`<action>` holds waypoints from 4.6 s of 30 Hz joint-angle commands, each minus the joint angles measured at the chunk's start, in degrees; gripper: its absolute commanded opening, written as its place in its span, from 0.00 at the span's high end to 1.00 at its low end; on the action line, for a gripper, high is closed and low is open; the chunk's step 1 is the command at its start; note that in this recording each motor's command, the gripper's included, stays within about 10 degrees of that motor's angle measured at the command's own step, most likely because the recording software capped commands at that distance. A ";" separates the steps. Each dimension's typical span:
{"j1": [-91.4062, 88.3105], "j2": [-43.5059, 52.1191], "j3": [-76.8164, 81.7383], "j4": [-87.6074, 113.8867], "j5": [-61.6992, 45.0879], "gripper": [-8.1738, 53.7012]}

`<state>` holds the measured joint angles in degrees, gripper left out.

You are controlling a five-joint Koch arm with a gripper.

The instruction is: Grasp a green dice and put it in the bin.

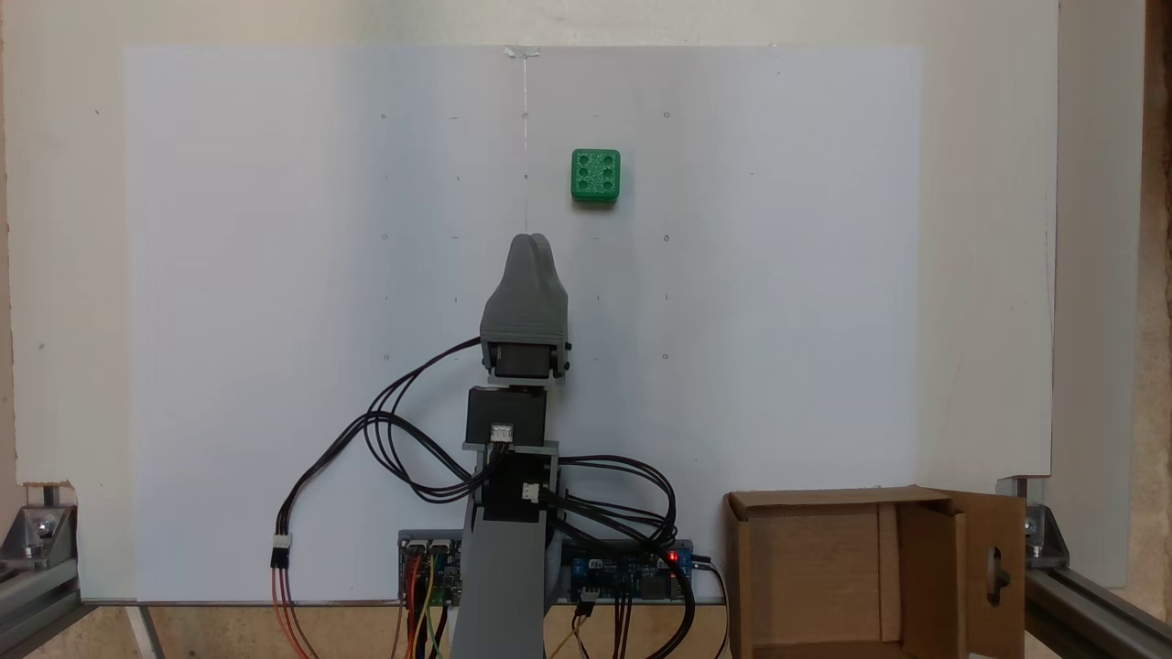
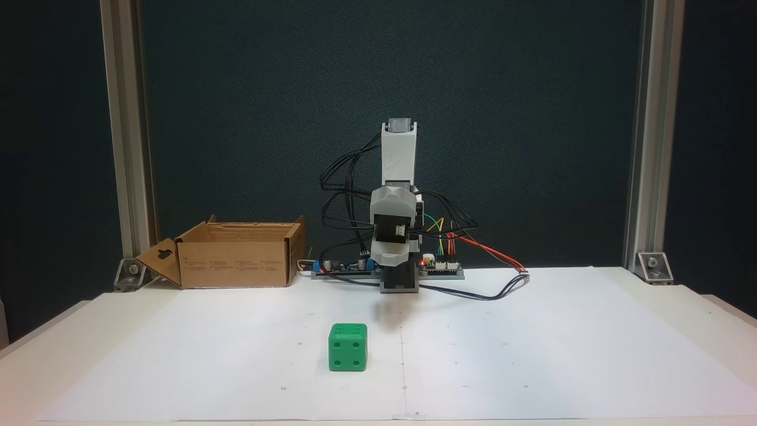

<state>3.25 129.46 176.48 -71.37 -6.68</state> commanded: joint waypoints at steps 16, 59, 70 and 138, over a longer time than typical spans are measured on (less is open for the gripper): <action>-3.69 6.06 2.72 -8.44 2.37 0.15; -4.22 5.98 0.62 -4.31 1.85 0.16; 1.49 5.98 -21.62 36.10 1.93 0.16; 9.14 -51.33 -110.30 133.68 -8.17 0.15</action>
<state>12.39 77.96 69.87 63.63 -12.22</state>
